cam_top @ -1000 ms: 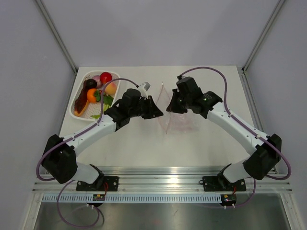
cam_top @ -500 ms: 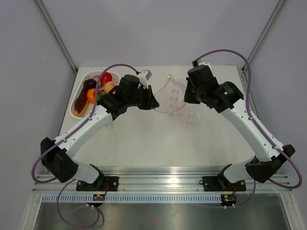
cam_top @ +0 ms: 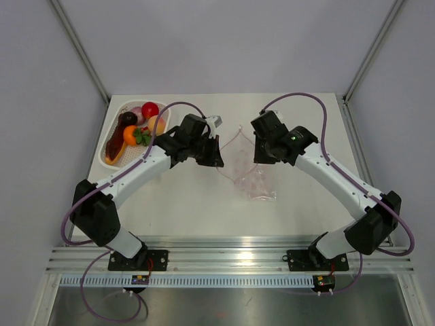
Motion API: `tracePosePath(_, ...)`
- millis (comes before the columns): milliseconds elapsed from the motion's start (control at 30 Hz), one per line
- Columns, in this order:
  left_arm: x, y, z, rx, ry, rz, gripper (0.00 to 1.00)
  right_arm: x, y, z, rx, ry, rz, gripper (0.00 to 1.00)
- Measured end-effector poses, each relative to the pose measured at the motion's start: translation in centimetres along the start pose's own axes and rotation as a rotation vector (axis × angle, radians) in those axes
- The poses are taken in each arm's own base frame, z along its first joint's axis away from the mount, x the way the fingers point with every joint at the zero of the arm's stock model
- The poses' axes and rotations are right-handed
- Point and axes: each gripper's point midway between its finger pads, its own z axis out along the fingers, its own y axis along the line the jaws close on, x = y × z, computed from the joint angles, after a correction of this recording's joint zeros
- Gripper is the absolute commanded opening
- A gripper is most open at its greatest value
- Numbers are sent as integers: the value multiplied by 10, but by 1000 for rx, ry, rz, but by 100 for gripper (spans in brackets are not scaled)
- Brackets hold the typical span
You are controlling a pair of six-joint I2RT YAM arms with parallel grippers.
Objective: Place the food in the zip-top bag and seal the zipper
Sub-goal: Adjust the bin at the center of the board.
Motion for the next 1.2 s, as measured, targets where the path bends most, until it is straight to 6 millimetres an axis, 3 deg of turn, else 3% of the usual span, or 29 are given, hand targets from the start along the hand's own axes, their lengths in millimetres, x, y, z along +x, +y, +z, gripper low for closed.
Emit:
tracePosePath(33,0,-1,0,6,1,3,0,1,2,4,-4,3,4,34)
tracePosePath(100,1,-3,0,23,6,8,0,3,5,8,-20,9,10,34)
tracePosePath(333,11,-6,3,64,33,7,0,2,17,16,-71,-3,43,25)
tracePosePath(467,11,-7,3,71,34,9,0,2,20,19,-82,-7,71,0)
tracePosePath(600,10,-6,2,73,32,9,0,2,22,21,-89,-13,93,0)
tracePosePath(700,7,-1,0,81,29,15,54,1,26,21,-112,-20,108,0)
tracePosePath(733,5,0,-1,92,31,8,68,1,27,21,-118,-22,113,0)
tracePosePath(767,4,2,-3,99,29,9,73,0,28,21,-119,-25,115,0)
tracePosePath(900,-7,20,-13,69,15,-14,74,-2,30,20,-127,-32,128,0)
tracePosePath(1000,-26,45,-34,31,-40,-63,72,-5,32,20,-137,-40,134,0)
tracePosePath(1167,-64,122,-113,-136,-260,-216,73,-7,41,19,-180,-42,136,0)
tracePosePath(1200,-67,133,-126,-171,-293,-237,84,-8,43,19,-192,-42,136,0)
